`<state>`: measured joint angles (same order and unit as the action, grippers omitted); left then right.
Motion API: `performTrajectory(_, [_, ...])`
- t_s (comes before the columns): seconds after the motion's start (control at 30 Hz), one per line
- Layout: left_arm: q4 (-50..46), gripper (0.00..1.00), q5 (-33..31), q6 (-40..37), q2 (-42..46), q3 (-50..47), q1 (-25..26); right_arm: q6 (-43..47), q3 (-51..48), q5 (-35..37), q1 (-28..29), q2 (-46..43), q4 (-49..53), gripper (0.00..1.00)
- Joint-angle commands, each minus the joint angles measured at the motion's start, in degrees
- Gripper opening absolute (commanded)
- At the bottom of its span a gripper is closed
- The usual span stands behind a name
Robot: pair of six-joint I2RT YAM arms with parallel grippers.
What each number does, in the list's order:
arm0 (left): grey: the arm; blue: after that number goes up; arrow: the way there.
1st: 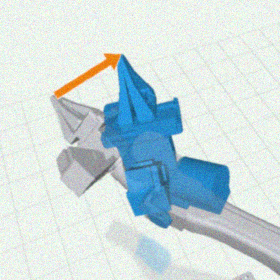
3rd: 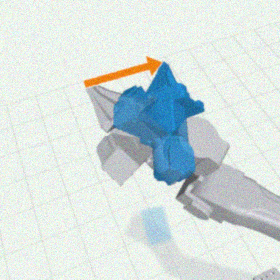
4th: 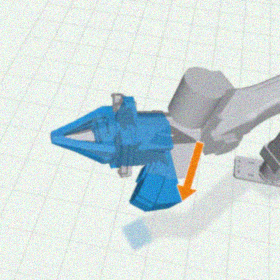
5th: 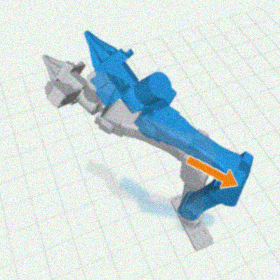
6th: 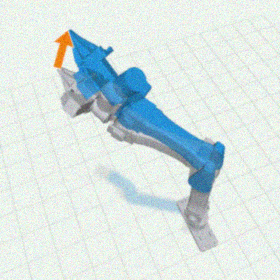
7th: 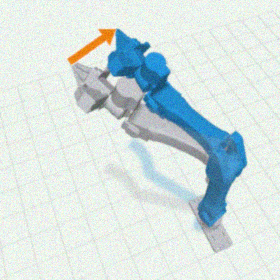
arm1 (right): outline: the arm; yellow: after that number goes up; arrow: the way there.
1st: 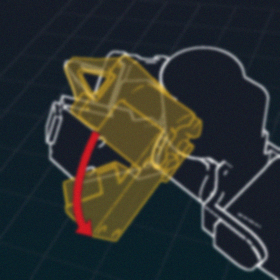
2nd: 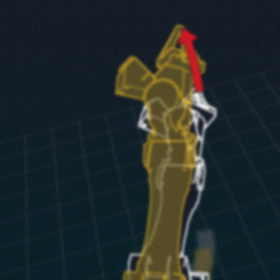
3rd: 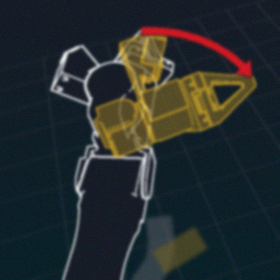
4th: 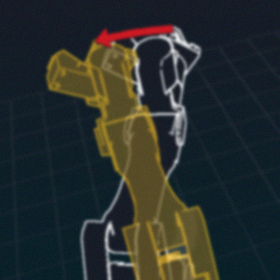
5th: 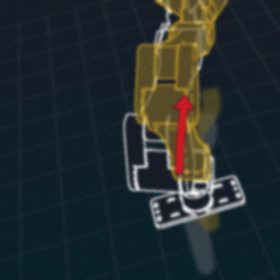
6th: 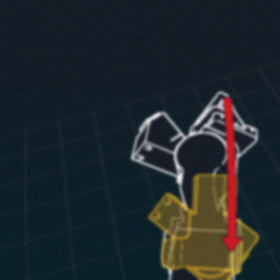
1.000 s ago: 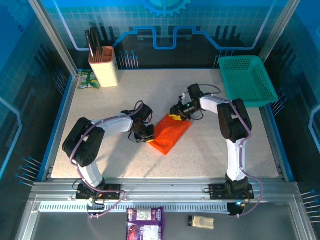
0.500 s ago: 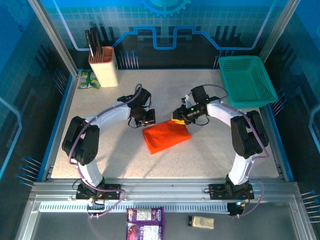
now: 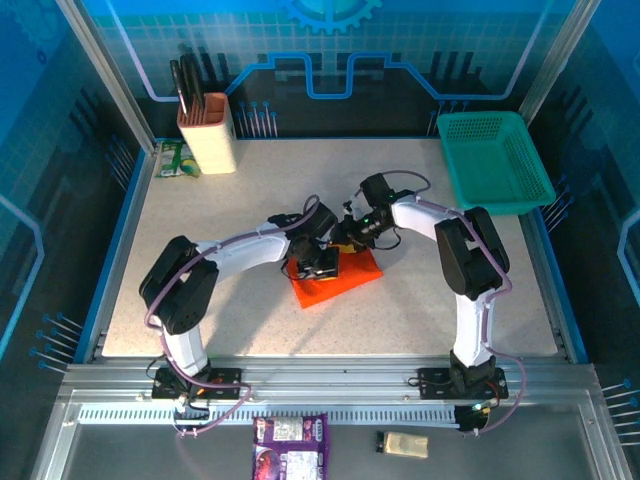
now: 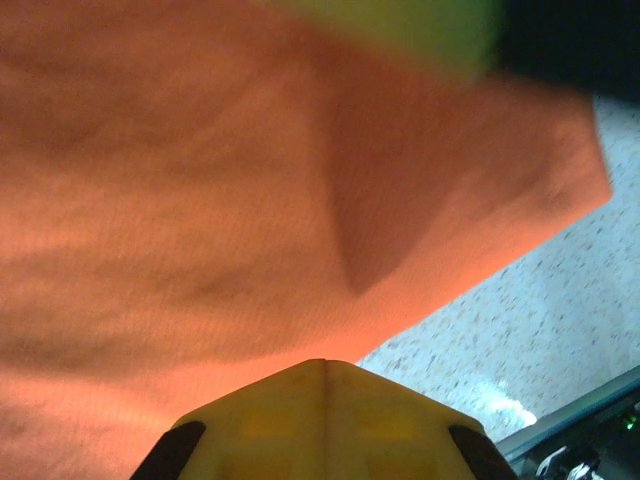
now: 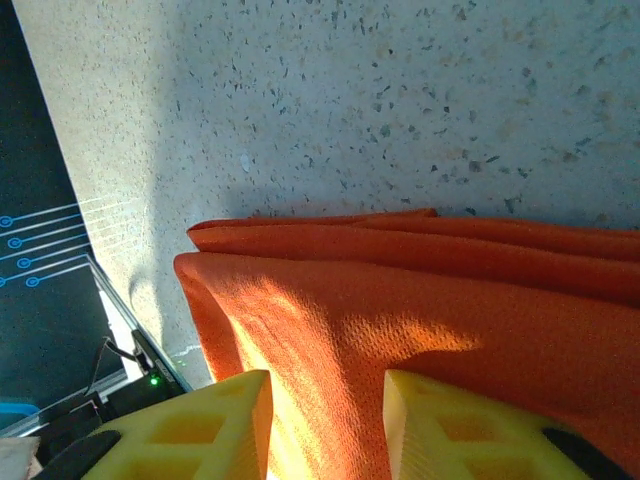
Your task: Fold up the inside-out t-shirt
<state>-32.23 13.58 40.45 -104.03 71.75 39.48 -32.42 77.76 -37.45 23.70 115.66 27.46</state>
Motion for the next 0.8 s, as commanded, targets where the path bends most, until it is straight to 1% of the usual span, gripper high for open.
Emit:
performTrajectory(0.0, [0.4, 0.01, -1.7, -0.3, -3.2, 4.4, -0.2, 1.8, 1.3, 1.4, -0.6, 1.2, 2.2, 0.35])
performTrajectory(0.17, [-0.9, 0.00, -1.7, -1.2, -7.2, 6.3, -0.5, 1.0, -5.5, 5.6, -3.6, -1.2, 2.1, 0.33])
performTrajectory(0.27, [-1.2, 0.00, -2.1, -2.1, -5.5, 5.3, -0.8, -0.1, -10.8, 6.4, -3.8, -5.0, 1.1, 0.33])
performTrajectory(0.43, [-3.3, 0.00, -2.5, -3.2, -2.1, 3.6, -2.0, -3.0, -17.0, 6.7, -1.8, -12.0, 1.0, 0.32])
performTrajectory(0.5, [-3.3, 0.00, -1.8, -3.3, -0.8, 3.2, -2.1, -3.3, -17.0, 7.4, -1.1, -14.3, 1.9, 0.32])
performTrajectory(0.57, [-3.0, 0.00, -0.6, -2.5, 0.2, 3.2, -1.6, -2.7, -14.9, 8.1, -0.3, -15.5, 2.8, 0.32])
performTrajectory(0.77, [-2.6, 0.00, 0.6, 1.5, 0.5, 4.1, 2.4, 0.5, -5.9, 2.8, 0.2, -9.1, 4.0, 0.33])
